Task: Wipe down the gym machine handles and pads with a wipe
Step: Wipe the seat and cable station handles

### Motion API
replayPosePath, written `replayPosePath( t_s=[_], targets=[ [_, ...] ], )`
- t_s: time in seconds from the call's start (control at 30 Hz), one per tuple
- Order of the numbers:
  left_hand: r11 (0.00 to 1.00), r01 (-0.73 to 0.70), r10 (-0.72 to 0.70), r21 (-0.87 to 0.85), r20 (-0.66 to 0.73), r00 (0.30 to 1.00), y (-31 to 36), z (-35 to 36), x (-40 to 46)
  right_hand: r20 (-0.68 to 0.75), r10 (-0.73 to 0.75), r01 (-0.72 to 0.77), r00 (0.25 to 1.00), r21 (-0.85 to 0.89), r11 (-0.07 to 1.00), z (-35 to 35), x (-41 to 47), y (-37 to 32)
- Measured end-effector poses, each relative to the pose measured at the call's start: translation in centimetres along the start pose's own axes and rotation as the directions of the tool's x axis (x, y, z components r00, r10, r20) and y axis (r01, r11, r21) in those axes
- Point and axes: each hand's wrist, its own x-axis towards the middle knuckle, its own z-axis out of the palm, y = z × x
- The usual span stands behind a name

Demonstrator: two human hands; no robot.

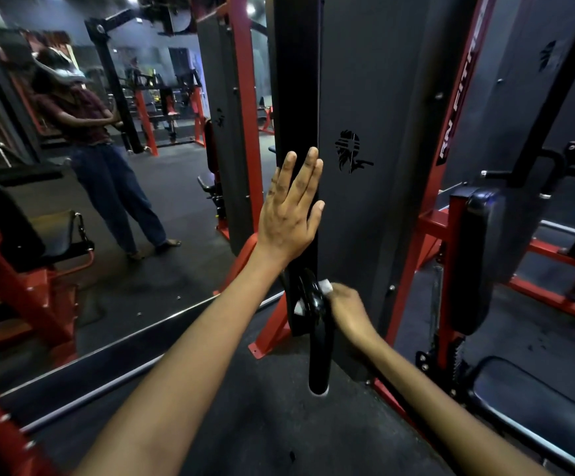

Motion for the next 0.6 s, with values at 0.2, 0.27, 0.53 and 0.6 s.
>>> replayPosePath(
  t_s=[0.2,0.27,0.53,0.6],
  targets=[
    [0.991,0.083,-0.086,-0.107,-0.025,0.996,1.0,0.1,-0.3,0.086,0.074,-0.083,0.994,0.109,0.991,-0.6,0.2,-1.1],
    [0.989,0.096,-0.1,-0.111,-0.03,0.995,1.2,0.3,-0.5,0.035,0.1,-0.102,0.994,0.087,0.991,-0.3,2.0,-1.7],
    [0.988,0.083,-0.091,-0.129,-0.053,0.994,1.2,0.6,-0.9,0.227,0.048,-0.074,0.973,0.109,0.991,-1.8,-0.9,0.2],
    [0.988,0.083,-0.09,-0.133,-0.053,0.994,1.1,0.5,-0.8,0.227,0.088,-0.122,0.97,0.142,0.982,-1.3,0.3,-0.8]
  ],
)
